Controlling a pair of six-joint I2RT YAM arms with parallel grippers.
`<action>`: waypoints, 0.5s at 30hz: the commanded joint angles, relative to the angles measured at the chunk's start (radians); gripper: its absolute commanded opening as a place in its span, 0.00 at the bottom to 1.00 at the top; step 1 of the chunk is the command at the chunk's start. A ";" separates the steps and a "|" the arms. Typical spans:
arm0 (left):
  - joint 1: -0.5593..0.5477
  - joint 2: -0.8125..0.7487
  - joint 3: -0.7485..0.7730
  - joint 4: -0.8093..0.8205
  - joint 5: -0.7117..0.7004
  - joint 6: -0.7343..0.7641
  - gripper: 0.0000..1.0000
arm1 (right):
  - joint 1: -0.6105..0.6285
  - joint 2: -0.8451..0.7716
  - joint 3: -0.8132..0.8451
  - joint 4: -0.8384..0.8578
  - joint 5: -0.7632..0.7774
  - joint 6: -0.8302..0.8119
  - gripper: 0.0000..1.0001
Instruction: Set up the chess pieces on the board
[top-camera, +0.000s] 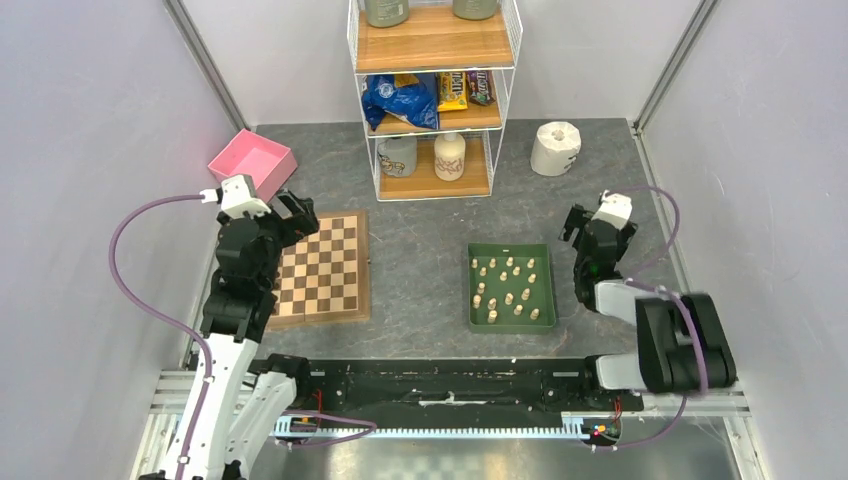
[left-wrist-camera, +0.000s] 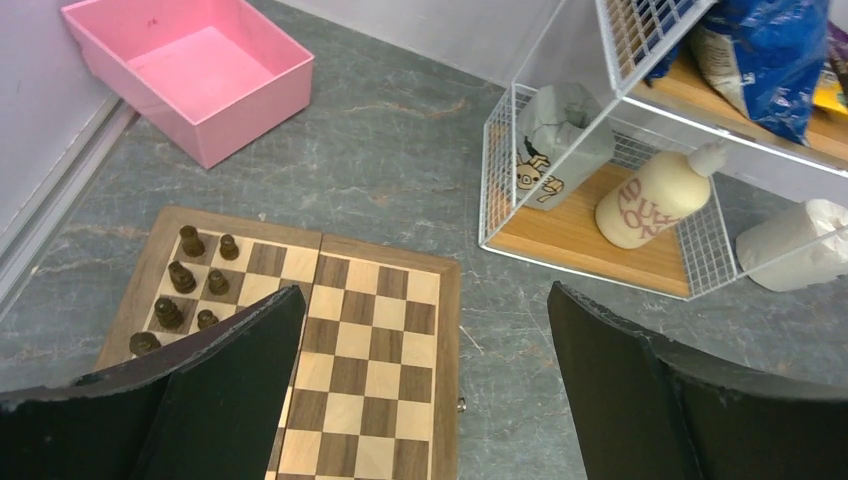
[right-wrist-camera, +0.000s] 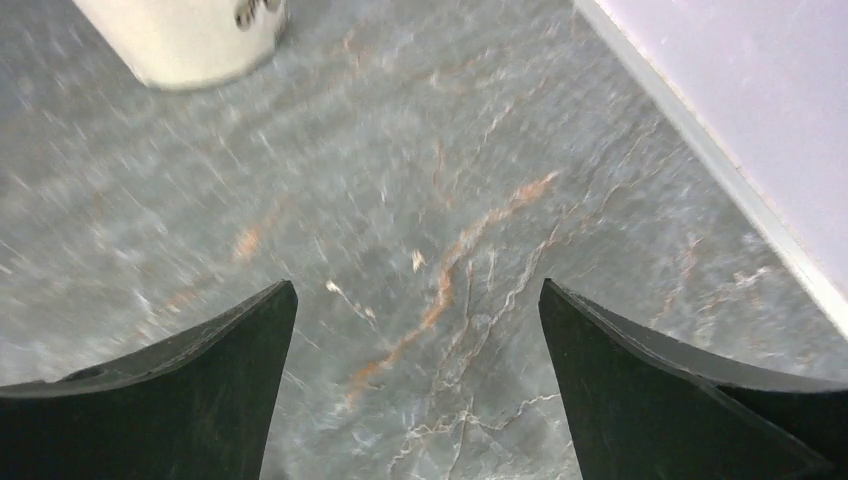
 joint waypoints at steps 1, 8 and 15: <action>0.000 0.009 -0.004 0.015 -0.098 -0.068 0.99 | 0.002 -0.271 0.283 -0.624 0.071 0.174 0.99; 0.000 -0.038 -0.002 -0.084 -0.062 -0.090 0.99 | 0.004 -0.409 0.643 -1.381 -0.170 0.502 0.99; 0.000 -0.081 -0.002 -0.144 0.004 -0.062 1.00 | 0.004 -0.469 0.596 -1.579 -0.250 0.546 0.99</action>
